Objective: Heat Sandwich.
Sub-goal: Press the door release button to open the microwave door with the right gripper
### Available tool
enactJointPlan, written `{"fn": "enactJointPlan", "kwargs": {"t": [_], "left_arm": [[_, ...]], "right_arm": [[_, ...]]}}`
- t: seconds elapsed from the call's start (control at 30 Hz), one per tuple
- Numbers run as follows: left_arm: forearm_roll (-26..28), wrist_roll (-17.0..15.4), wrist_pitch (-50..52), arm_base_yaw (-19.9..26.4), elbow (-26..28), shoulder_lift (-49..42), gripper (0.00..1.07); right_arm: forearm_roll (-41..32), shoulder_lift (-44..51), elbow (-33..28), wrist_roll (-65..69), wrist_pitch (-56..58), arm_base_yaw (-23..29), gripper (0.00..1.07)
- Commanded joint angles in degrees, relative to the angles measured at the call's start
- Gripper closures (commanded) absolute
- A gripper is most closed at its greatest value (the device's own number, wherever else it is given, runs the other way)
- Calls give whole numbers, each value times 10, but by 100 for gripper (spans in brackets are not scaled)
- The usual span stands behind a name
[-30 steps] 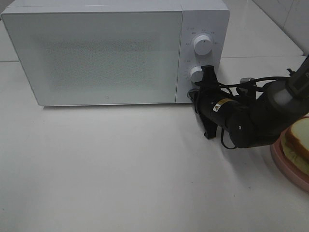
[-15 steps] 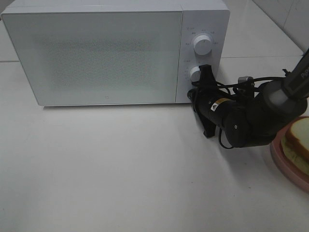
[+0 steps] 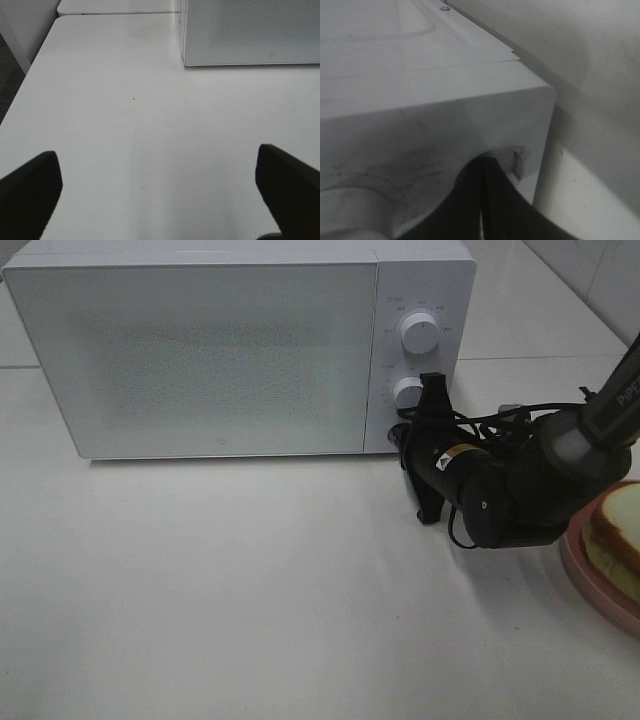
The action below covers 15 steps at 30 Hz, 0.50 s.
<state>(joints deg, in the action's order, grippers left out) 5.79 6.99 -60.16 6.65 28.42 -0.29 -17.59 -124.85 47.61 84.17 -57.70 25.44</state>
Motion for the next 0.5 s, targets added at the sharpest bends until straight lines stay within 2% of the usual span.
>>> {"fn": "enactJointPlan", "kwargs": {"t": [0.03,0.17,0.5], "left_arm": [[5,-3,7,2,-2,-13,9],[5,-3,7,2,-2,-13,9],[5,-3,7,2,-2,-13,9]], "right_arm": [[-42,-15,44,15,-140,-14,107],[-42,-35,57,40,-178,-14,107],[-42,-38,69,57,-180,-14,107]]}}
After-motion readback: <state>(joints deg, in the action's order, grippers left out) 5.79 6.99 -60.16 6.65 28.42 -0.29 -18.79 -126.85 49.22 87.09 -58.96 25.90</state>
